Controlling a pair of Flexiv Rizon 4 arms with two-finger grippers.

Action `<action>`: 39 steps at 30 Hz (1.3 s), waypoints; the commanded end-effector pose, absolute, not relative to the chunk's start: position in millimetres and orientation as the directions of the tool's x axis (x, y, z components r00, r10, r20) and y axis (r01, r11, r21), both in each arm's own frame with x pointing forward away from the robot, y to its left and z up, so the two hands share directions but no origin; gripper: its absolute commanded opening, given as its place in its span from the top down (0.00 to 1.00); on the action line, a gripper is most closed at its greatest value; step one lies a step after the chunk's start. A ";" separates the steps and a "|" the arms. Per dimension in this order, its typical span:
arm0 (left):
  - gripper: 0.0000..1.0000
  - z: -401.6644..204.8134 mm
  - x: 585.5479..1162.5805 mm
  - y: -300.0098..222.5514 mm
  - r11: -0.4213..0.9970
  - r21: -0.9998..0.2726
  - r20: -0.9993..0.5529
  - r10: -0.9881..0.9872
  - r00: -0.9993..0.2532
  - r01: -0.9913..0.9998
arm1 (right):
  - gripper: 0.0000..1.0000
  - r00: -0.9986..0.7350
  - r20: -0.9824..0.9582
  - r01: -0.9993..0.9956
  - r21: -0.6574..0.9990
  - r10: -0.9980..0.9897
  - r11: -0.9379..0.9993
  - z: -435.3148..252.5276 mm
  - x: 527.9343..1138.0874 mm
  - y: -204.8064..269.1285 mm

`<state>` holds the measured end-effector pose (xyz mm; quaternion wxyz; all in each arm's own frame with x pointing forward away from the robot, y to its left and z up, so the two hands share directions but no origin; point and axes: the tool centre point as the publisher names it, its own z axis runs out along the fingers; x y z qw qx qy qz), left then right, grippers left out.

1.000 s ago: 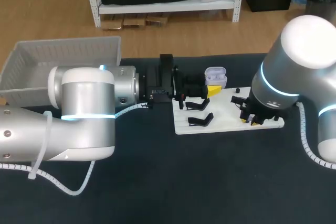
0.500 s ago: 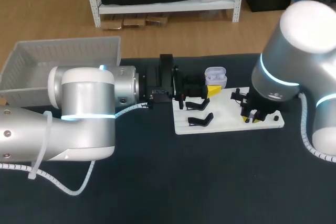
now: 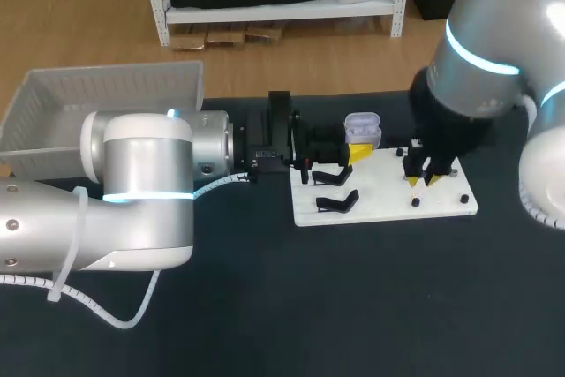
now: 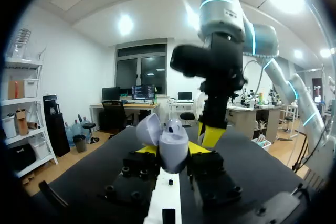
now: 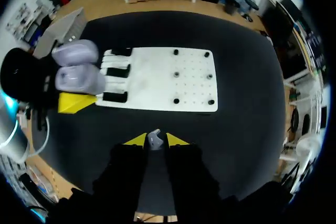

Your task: Pick up each earbud case from the left stands, insert the matching earbuds, close the lid, and place the case in the box.

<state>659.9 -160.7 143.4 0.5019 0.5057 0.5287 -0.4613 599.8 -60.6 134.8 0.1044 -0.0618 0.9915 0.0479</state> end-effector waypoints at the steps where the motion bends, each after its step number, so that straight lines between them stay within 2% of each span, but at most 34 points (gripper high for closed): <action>1: 1.00 141.6 658.1 -161.1 0.072 0.026 -0.998 0.064 0.021 0.997 | 1.00 -0.962 -0.170 -0.232 0.087 -0.215 0.969 183.2 587.6 -54.2; 8: 1.00 141.6 658.1 -161.1 0.072 0.026 -0.998 0.064 0.021 0.997 | 1.00 -0.907 -0.224 -0.384 0.087 -0.357 0.919 214.8 586.3 -30.0; 19: 1.00 141.6 658.1 -161.1 0.072 0.026 -0.998 0.064 0.021 0.997 | 1.00 -0.853 -0.248 -0.484 0.052 -0.458 0.873 221.1 607.0 -2.7; 39: 1.00 141.6 658.1 -161.1 0.072 0.026 -0.998 0.064 0.021 0.997 | 1.00 -0.836 -0.244 -0.511 0.015 -0.492 0.860 205.9 633.6 13.4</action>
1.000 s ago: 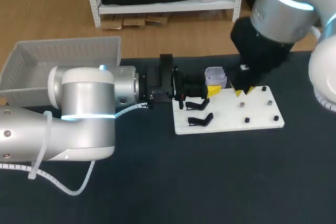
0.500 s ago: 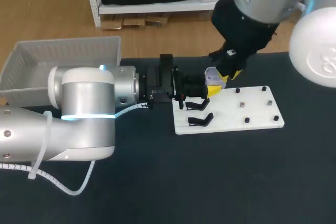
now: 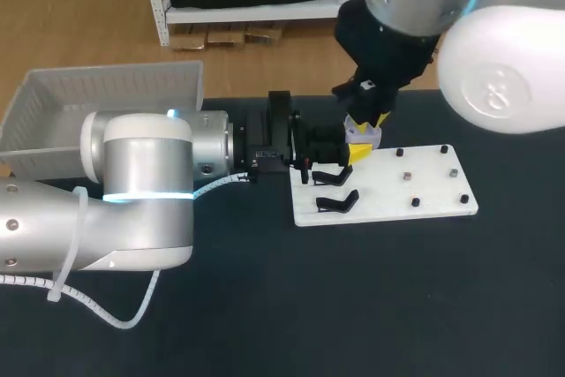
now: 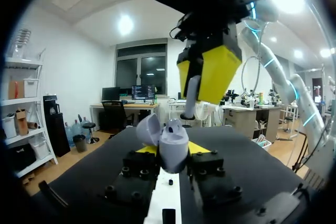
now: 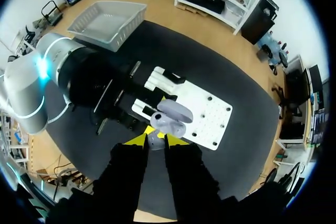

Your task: Pick up each earbud case from the left stands, insert the matching earbuds, close the lid, and place the case in the box.

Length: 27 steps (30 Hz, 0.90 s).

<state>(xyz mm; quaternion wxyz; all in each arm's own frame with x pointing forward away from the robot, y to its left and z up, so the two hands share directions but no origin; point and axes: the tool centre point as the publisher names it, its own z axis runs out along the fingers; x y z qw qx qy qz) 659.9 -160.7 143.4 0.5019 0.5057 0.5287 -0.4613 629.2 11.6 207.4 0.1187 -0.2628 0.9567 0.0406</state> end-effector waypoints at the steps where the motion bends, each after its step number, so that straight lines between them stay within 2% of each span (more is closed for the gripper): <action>1: 1.00 141.6 658.1 -161.1 0.072 0.026 -0.998 0.064 0.021 0.997 | 1.00 -0.836 -0.244 -0.510 0.015 -0.491 0.860 205.3 634.2 13.6; 27: 1.00 141.6 658.1 -161.1 0.072 0.026 -0.998 0.064 0.021 0.997 | 1.00 -0.836 -0.238 -0.508 -0.001 -0.494 0.861 192.3 643.7 17.1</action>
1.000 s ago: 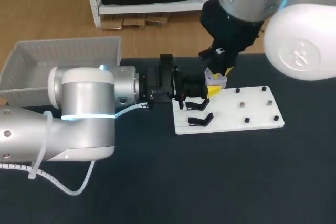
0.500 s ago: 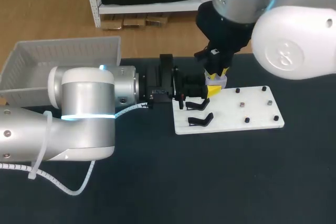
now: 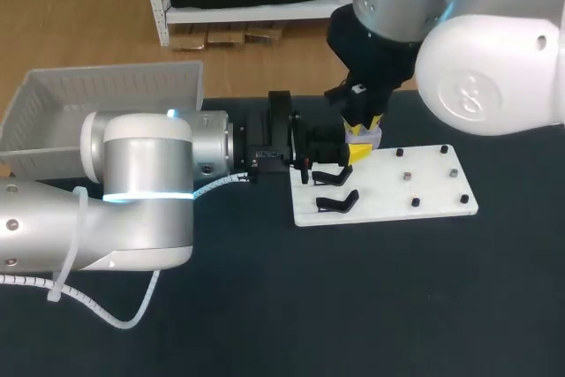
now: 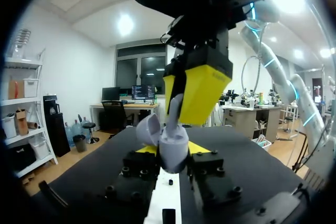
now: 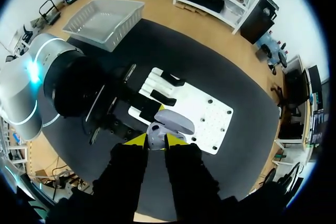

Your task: Pick up each earbud case from the left stands, insert the matching earbuds, close the lid, and place the case in the box.

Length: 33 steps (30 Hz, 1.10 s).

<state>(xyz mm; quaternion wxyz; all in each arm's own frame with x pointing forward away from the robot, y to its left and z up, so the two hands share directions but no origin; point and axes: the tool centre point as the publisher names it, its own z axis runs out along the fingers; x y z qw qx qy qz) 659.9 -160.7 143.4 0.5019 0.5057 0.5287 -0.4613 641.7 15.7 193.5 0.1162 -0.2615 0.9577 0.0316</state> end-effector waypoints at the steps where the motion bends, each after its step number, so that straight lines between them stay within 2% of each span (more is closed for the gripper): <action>1: 1.00 141.6 658.1 -161.1 0.072 0.026 -0.998 0.064 0.021 0.997 | 1.00 -0.836 -0.238 -0.508 0.000 -0.494 0.861 192.2 644.0 17.5; 28: 1.00 141.6 658.1 -161.1 0.072 0.026 -0.998 0.064 0.021 0.997 | 1.00 -0.835 -0.217 -0.517 -0.005 -0.505 0.856 182.4 643.1 22.4; 30: 1.00 141.6 658.1 -161.1 0.072 0.026 -0.998 0.064 0.021 0.997 | 0.80 -0.835 -0.217 -0.517 -0.006 -0.506 0.856 182.5 643.2 22.5; 33: 1.00 141.6 658.1 -161.1 0.072 0.026 -0.998 0.064 0.021 0.997 | 0.71 -0.834 -0.219 -0.518 -0.008 -0.507 0.856 183.6 643.4 22.7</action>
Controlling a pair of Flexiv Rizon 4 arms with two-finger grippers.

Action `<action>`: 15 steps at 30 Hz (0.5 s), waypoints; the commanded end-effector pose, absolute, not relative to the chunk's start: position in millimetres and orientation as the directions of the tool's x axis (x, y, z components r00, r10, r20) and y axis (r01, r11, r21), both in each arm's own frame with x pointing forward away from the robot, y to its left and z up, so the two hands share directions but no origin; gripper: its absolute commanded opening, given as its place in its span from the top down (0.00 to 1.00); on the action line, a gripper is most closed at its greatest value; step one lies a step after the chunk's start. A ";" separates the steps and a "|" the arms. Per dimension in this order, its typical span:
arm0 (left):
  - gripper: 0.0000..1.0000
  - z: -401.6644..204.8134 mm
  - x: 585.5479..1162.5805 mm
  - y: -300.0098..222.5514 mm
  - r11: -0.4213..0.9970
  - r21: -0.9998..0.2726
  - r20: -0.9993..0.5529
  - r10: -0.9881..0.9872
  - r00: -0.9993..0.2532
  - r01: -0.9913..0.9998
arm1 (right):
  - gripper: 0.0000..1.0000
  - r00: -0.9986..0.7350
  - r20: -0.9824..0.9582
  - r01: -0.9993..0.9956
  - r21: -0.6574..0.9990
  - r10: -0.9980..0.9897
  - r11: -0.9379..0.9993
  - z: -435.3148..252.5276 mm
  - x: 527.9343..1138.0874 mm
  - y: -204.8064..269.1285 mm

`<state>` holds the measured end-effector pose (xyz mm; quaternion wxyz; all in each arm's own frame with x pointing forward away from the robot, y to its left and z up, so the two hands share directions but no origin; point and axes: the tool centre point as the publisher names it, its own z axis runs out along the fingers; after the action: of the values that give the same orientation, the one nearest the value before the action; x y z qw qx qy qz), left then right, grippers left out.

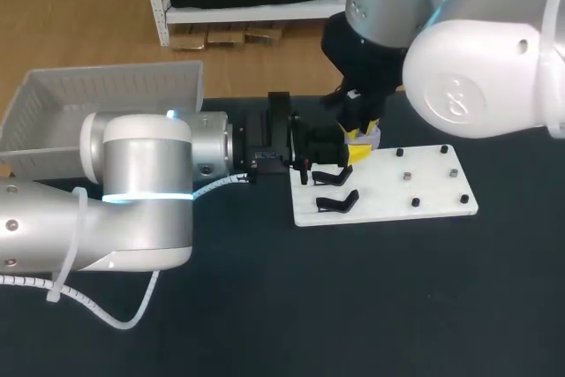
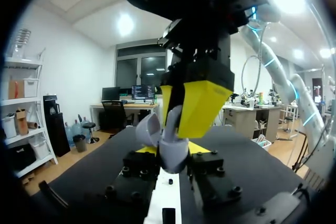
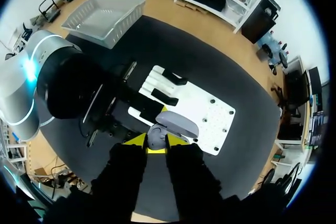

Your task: Pick up each earbud case from the left stands, insert the matching earbuds, close the lid, and place the case in the box.

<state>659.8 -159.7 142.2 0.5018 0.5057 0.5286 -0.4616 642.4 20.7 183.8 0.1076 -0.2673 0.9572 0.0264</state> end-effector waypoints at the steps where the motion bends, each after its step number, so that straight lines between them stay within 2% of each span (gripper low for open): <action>1: 1.00 141.6 658.1 -161.1 0.072 0.026 -0.998 0.064 0.021 0.997 | 0.71 -0.834 -0.220 -0.518 -0.008 -0.507 0.855 183.9 643.4 22.8; 15: 1.00 141.6 658.1 -161.1 0.072 0.026 -0.998 0.064 0.021 0.997 | 0.73 -0.835 -0.231 -0.510 -0.017 -0.500 0.860 189.1 645.6 17.7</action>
<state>660.0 -160.3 143.2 0.5022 0.5056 0.5282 -0.4617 646.6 19.8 188.1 0.1127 -0.2648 0.9574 0.0229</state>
